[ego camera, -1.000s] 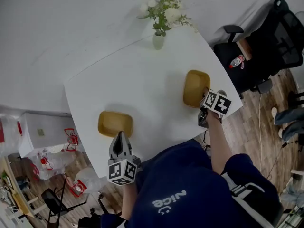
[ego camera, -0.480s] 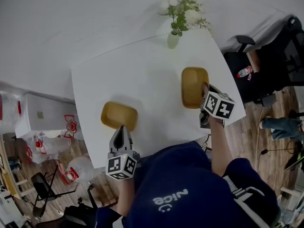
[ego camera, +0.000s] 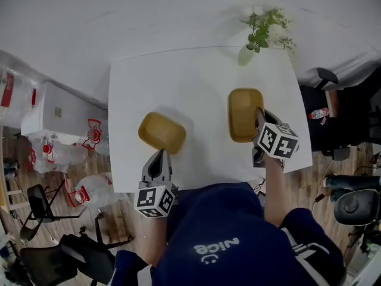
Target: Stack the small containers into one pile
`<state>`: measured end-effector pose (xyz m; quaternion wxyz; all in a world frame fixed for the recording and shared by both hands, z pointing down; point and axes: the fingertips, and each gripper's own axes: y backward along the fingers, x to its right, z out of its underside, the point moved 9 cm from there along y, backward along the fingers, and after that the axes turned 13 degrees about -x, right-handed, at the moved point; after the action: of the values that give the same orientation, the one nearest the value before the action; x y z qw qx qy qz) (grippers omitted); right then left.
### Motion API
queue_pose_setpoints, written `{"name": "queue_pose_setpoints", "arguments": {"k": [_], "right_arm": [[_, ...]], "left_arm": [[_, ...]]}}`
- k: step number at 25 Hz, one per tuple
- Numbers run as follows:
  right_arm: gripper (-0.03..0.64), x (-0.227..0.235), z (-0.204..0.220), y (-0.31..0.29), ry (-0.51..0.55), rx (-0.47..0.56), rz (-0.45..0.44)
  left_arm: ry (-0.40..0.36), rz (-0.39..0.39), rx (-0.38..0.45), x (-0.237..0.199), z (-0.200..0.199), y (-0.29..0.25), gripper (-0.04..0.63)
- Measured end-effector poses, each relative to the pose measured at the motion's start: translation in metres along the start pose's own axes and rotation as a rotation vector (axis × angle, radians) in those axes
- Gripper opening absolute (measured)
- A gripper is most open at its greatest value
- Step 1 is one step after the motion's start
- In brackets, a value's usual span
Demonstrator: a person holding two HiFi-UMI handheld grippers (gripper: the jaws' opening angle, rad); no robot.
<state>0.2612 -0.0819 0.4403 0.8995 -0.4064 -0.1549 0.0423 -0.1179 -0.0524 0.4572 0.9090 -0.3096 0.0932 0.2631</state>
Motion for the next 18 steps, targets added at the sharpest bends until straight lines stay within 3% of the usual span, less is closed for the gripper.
{"name": "queue_pose_setpoints", "arguments": {"k": [18], "right_arm": [[0.055,-0.105,-0.017,-0.013,0.248,-0.012,-0.200]], "left_arm": [[0.060,-0.114,0.048,-0.019,0.018,0.045,0.018]]}}
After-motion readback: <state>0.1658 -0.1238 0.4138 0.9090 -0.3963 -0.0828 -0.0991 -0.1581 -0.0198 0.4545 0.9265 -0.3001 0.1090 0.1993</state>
